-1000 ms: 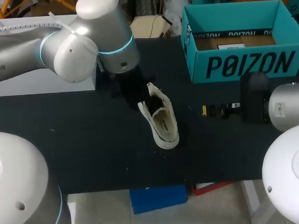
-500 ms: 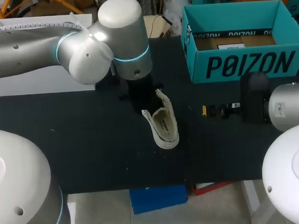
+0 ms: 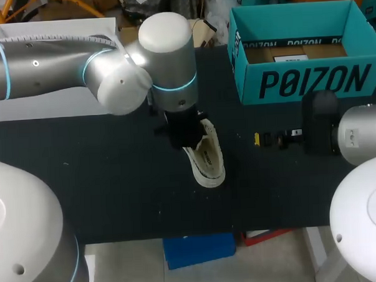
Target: Take the shoe out of the shoebox, open the shoe tongue, remove and reinsert the insole, then place the shoe into the shoebox
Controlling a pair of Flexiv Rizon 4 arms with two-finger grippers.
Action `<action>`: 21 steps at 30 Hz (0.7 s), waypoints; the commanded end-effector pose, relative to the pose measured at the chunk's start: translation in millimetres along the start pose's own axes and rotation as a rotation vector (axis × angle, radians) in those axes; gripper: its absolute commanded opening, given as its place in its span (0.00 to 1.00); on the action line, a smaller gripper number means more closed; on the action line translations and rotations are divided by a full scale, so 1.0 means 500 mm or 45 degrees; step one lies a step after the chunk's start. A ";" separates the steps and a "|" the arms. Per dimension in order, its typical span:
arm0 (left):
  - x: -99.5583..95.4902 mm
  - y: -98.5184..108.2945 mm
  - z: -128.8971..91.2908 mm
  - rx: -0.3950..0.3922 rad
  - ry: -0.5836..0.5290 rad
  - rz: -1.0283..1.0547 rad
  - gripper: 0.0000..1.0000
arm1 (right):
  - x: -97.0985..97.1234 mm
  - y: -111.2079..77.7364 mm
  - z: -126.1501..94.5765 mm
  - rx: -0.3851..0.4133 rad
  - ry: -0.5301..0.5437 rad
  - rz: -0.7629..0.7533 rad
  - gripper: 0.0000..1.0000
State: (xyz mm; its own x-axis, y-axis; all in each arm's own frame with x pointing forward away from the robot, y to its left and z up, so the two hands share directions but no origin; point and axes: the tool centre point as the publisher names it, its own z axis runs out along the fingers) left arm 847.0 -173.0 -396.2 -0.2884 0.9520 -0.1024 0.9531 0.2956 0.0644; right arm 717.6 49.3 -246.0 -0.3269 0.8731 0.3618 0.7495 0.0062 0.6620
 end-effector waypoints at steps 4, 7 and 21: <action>-0.001 0.005 0.022 -0.007 -0.016 -0.019 0.07 | -0.001 0.000 0.001 0.002 0.003 0.001 1.00; -0.005 0.008 0.021 -0.023 -0.023 -0.020 0.00 | -0.001 0.000 0.001 0.002 0.003 0.001 1.00; -0.015 0.014 -0.127 -0.094 -0.076 0.006 0.00 | -0.001 0.000 0.001 0.002 0.003 0.001 1.00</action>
State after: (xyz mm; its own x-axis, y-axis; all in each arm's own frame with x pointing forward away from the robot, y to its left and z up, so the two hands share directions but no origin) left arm 857.9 -183.4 -370.7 -0.2775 0.9467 -0.1633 0.9477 0.2976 0.1152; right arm 717.7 49.3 -246.0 -0.3269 0.8731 0.3618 0.7495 0.0062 0.6620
